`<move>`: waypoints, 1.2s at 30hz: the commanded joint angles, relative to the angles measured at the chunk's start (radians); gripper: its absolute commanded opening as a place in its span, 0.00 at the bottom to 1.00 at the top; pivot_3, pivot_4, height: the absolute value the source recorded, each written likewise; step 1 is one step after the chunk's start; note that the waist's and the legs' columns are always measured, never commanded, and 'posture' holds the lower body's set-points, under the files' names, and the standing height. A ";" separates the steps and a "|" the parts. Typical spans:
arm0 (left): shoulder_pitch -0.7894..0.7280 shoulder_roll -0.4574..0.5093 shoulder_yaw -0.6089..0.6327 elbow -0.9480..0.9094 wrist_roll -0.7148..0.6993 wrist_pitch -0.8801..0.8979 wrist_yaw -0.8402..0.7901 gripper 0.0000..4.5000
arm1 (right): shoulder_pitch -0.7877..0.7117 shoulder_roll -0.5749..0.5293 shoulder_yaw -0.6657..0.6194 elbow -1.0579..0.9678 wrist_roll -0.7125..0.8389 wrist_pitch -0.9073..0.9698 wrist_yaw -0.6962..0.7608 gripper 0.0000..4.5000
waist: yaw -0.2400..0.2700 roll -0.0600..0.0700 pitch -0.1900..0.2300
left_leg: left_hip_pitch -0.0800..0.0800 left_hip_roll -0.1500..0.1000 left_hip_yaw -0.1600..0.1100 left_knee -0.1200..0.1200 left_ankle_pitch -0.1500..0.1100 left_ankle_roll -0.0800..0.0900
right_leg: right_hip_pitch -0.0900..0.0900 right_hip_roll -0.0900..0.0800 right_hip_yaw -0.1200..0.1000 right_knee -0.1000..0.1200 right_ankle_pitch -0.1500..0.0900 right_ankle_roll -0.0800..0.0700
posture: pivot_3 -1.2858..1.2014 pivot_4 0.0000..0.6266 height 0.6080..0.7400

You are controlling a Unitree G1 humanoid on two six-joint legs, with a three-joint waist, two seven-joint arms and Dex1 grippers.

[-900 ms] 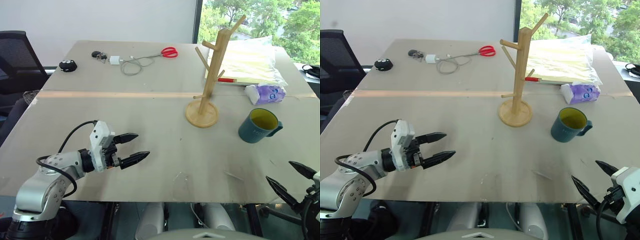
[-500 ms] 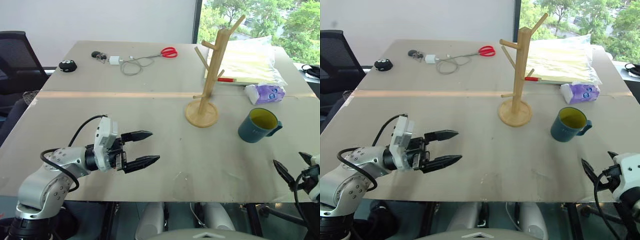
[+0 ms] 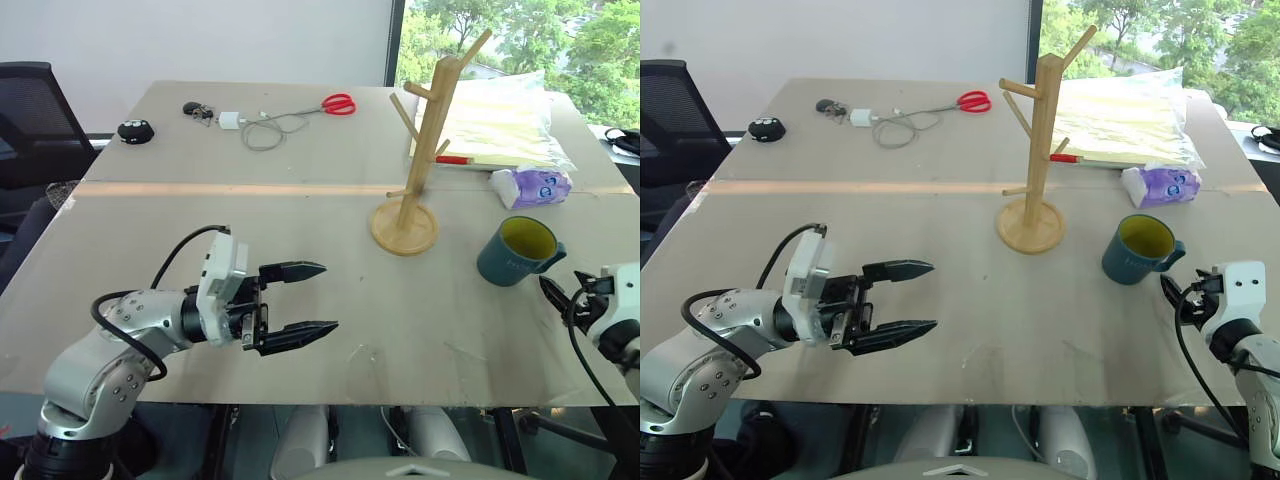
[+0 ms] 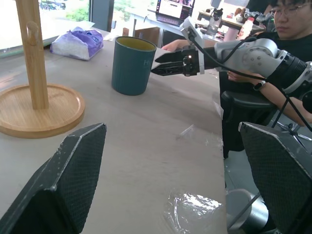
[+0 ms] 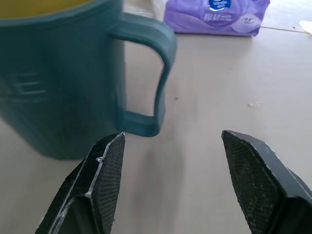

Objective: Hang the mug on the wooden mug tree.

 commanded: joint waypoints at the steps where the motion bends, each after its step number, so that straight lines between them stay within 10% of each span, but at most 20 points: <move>1: 0.004 0.001 0.010 -0.055 -0.019 -0.015 0.013 1.00 | -0.039 -0.001 0.001 0.015 -0.002 -0.029 -0.006 0.68 | -0.001 0.000 0.000 | 0.000 0.000 0.000 0.000 0.000 0.000 | 0.000 0.000 0.000 0.000 0.000 0.000 | 0.52 0.24 1.00; 17: -0.042 0.012 0.014 -0.037 -0.027 0.007 0.054 1.00 | -0.165 -0.002 0.069 0.146 -0.037 -0.087 0.004 0.68 | -0.001 0.000 0.000 | 0.001 0.000 0.000 0.000 0.000 0.000 | 0.000 0.001 0.001 0.001 0.000 0.000 | 0.52 0.24 1.00; 24: -0.035 0.015 0.030 -0.033 -0.030 0.006 0.061 1.00 | -0.214 0.013 0.092 0.216 -0.035 -0.148 0.026 0.05 | -0.002 0.000 0.000 | 0.001 0.000 0.001 0.000 0.000 0.000 | 0.000 0.001 0.001 0.001 0.000 0.000 | 0.52 0.24 1.00; 36: 0.002 -0.045 0.099 -0.017 -0.084 -0.041 0.078 1.00 | -0.226 -0.169 0.074 -0.106 0.151 0.034 0.186 0.02 | -0.003 0.003 0.001 | 0.001 0.001 0.001 0.000 0.001 -0.002 | 0.000 0.001 0.002 0.001 0.000 0.000 | 0.52 0.24 1.00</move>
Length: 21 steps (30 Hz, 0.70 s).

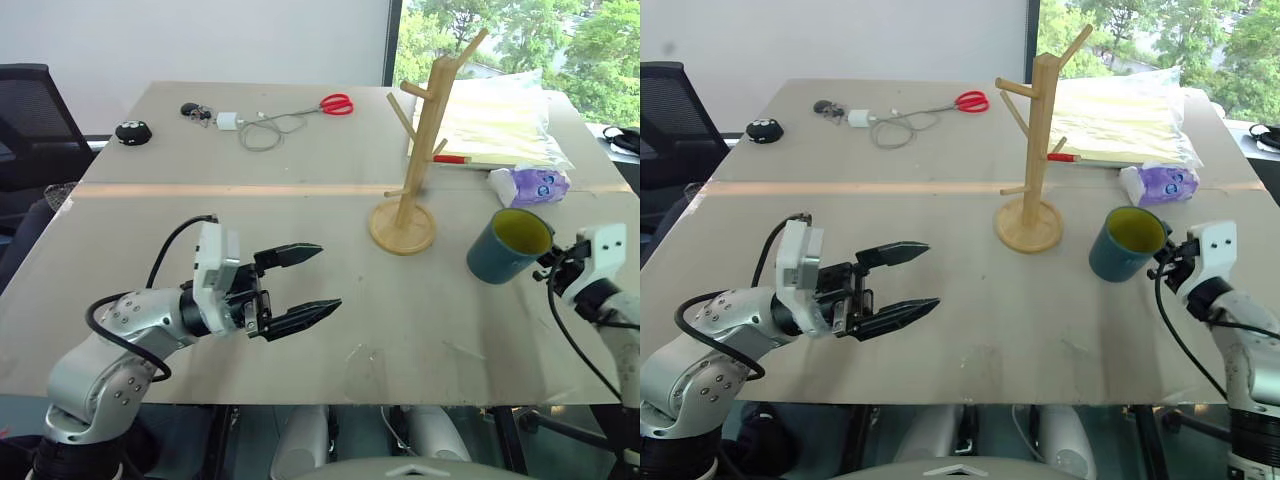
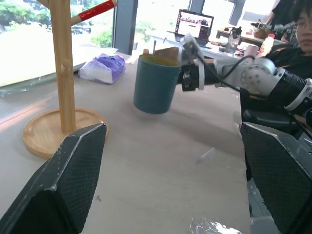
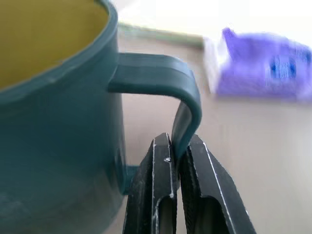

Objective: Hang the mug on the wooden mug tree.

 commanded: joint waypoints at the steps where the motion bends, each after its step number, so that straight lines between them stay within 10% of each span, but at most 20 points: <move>1: 0.014 0.010 0.069 -0.003 -0.063 -0.011 -0.020 1.00 | -0.071 -0.120 0.001 -0.196 0.101 0.127 0.055 0.02 | 0.000 -0.001 0.000 | 0.000 0.000 0.000 0.000 0.000 0.000 | 0.000 0.000 0.000 0.000 0.000 0.000 | 0.52 0.24 1.00; 9: 0.031 0.034 0.110 -0.014 -0.118 0.000 -0.028 1.00 | -0.464 -0.270 0.175 -0.227 0.205 0.468 0.046 0.02 | -0.010 -0.001 0.000 | 0.001 0.000 -0.003 0.001 -0.001 0.002 | 0.001 0.000 -0.002 0.000 0.000 -0.001 | 0.52 0.24 1.00; 21: 0.026 0.031 0.088 -0.114 -0.186 0.037 0.133 1.00 | -0.646 -0.292 0.309 -0.122 0.155 0.531 0.087 0.02 | 0.002 -0.002 0.000 | -0.003 -0.001 -0.002 0.001 -0.001 0.001 | -0.001 -0.001 -0.002 -0.002 0.000 0.000 | 0.52 0.24 1.00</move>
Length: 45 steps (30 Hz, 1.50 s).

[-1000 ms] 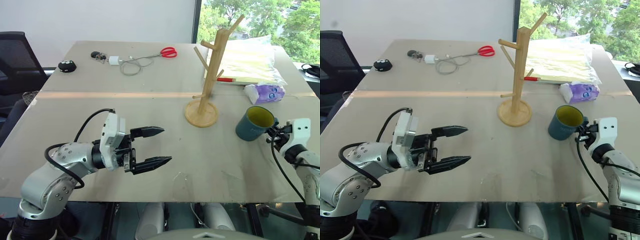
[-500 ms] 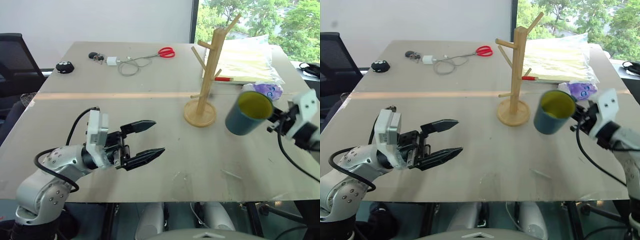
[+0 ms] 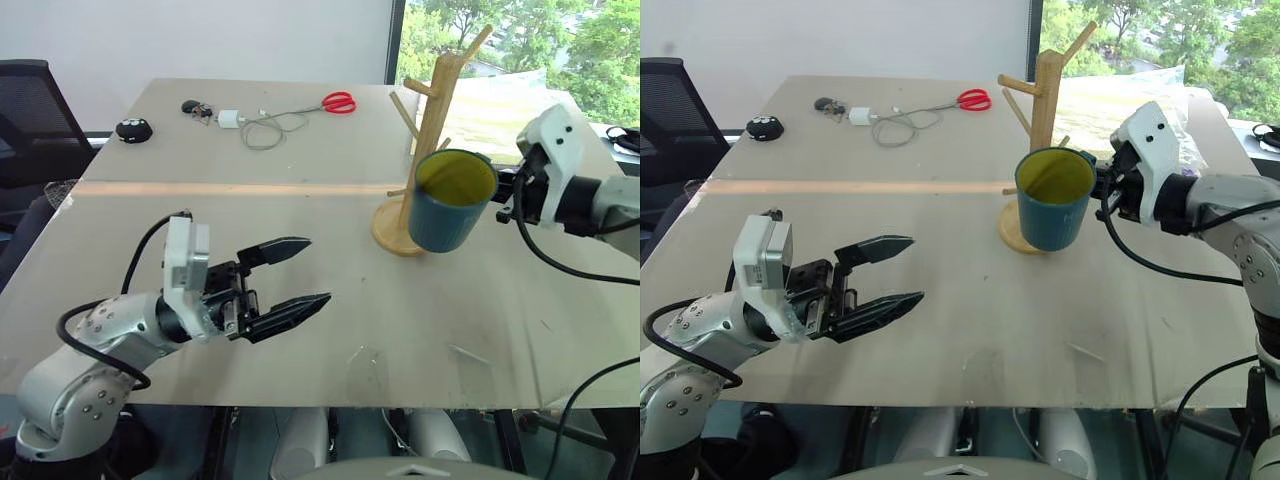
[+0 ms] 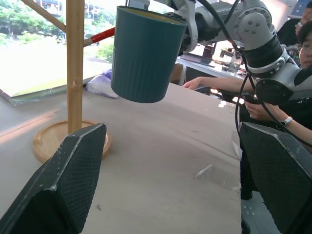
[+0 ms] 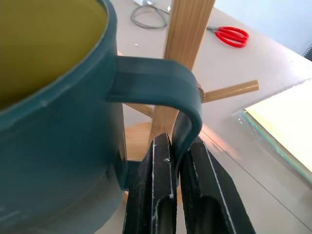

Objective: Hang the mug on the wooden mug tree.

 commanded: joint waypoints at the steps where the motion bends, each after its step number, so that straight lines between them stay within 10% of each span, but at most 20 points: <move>1: -0.013 0.005 0.008 -0.042 -0.033 0.001 0.034 1.00 | -0.034 -0.016 0.002 0.013 -0.026 -0.014 0.020 0.02 | 0.000 0.000 0.000 | 0.000 0.000 0.000 0.000 -0.001 0.002 | 0.000 0.000 0.000 0.000 0.000 0.000 | 0.52 0.24 1.00; 41: 0.093 0.011 0.074 -0.088 -0.070 -0.040 0.090 1.00 | -0.245 0.030 0.176 0.309 -0.225 -0.121 0.217 0.02 | -0.002 0.000 0.000 | 0.001 0.000 0.002 0.000 0.001 -0.002 | -0.001 0.000 0.001 0.001 0.000 0.000 | 0.52 0.24 1.00; 45: 0.088 0.002 0.068 -0.061 -0.050 -0.046 0.105 1.00 | -0.215 0.043 0.099 0.267 -0.201 -0.150 0.215 0.28 | 0.002 0.000 0.000 | 0.000 0.000 0.002 0.000 0.001 -0.002 | -0.001 0.000 0.001 0.000 0.000 0.000 | 0.52 0.24 1.00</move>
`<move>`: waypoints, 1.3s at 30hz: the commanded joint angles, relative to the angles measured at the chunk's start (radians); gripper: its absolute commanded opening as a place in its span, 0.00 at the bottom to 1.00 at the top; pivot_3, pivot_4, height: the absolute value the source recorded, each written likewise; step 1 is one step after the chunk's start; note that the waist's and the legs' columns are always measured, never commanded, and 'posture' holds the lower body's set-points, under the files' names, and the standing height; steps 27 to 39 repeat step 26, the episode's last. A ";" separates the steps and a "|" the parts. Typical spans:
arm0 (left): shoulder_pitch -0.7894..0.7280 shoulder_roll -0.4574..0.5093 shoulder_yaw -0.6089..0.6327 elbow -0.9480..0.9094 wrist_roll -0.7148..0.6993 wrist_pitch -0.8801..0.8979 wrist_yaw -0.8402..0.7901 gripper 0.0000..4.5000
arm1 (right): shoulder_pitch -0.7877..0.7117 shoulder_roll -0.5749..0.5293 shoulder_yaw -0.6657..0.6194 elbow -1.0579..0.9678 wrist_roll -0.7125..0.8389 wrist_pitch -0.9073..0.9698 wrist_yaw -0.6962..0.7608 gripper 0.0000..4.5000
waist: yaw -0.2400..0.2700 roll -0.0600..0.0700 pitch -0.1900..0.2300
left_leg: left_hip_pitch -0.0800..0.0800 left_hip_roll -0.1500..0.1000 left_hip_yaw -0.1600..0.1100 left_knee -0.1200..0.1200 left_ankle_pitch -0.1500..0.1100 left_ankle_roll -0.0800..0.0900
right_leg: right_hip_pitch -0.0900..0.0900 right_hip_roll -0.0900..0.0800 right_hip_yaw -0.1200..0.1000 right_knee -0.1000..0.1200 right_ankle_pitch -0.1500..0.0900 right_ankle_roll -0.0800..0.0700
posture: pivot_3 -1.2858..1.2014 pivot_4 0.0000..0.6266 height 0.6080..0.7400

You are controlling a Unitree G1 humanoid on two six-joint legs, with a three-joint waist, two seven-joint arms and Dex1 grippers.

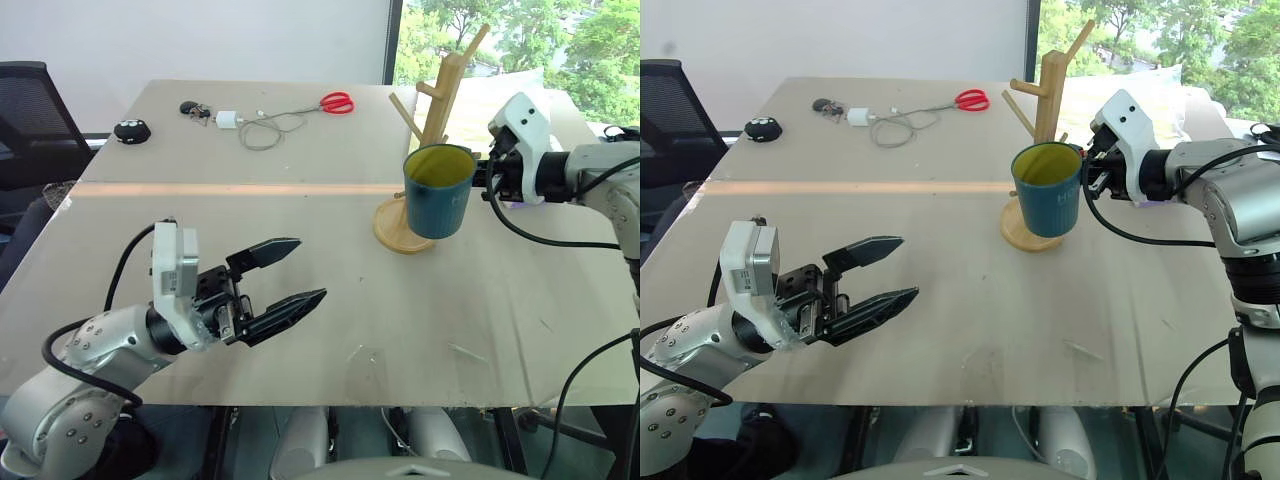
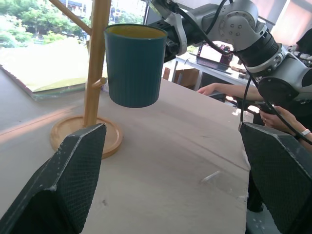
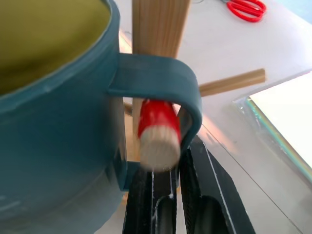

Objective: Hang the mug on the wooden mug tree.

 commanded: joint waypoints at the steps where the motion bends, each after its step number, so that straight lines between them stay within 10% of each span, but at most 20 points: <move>1: -0.005 -0.008 0.014 -0.005 0.015 -0.026 0.010 1.00 | 0.015 -0.014 -0.118 -0.085 0.039 -0.019 0.004 0.40 | 0.002 0.000 0.000 | 0.000 0.000 0.000 0.000 0.000 0.000 | 0.000 0.000 0.000 0.000 0.000 0.000 | 0.52 0.24 1.00; 4: 0.002 -0.014 0.001 0.015 0.047 -0.027 0.023 1.00 | 0.112 -0.036 -0.220 -0.213 0.101 0.016 0.002 0.66 | 0.001 0.000 0.000 | -0.001 0.000 0.000 0.000 0.000 0.000 | 0.000 0.000 0.000 0.000 0.000 0.000 | 0.52 0.24 1.00; 14: 0.026 -0.021 -0.037 0.152 0.213 -0.067 -0.047 1.00 | 0.545 -0.048 -0.652 -0.552 0.331 0.104 -0.050 0.66 | -0.001 0.000 0.000 | 0.001 0.000 -0.001 -0.001 -0.002 0.004 | 0.001 0.000 -0.001 0.000 0.000 0.000 | 0.52 0.24 1.00; 18: 0.073 -0.007 -0.029 0.208 0.273 -0.091 -0.105 1.00 | 0.843 -0.006 -0.802 -0.670 0.360 0.063 0.000 0.99 | 0.003 -0.001 0.000 | 0.002 0.000 -0.003 0.000 -0.003 0.004 | 0.003 0.000 -0.002 0.000 0.000 0.000 | 0.52 0.24 1.00; 26: 0.149 -0.001 0.004 0.295 0.360 -0.157 -0.198 1.00 | 1.221 0.134 -0.779 -0.775 0.194 -0.202 -0.015 0.99 | -0.002 0.000 0.000 | 0.003 0.001 -0.002 -0.001 -0.003 0.004 | 0.003 0.000 -0.001 0.000 -0.003 0.004 | 0.52 0.24 1.00; 39: 0.149 -0.001 0.004 0.295 0.360 -0.157 -0.198 1.00 | 1.221 0.134 -0.779 -0.775 0.194 -0.202 -0.015 0.99 | -0.002 0.000 0.000 | 0.003 0.001 -0.002 -0.001 -0.003 0.004 | 0.003 0.000 -0.001 0.000 -0.003 0.004 | 0.52 0.24 1.00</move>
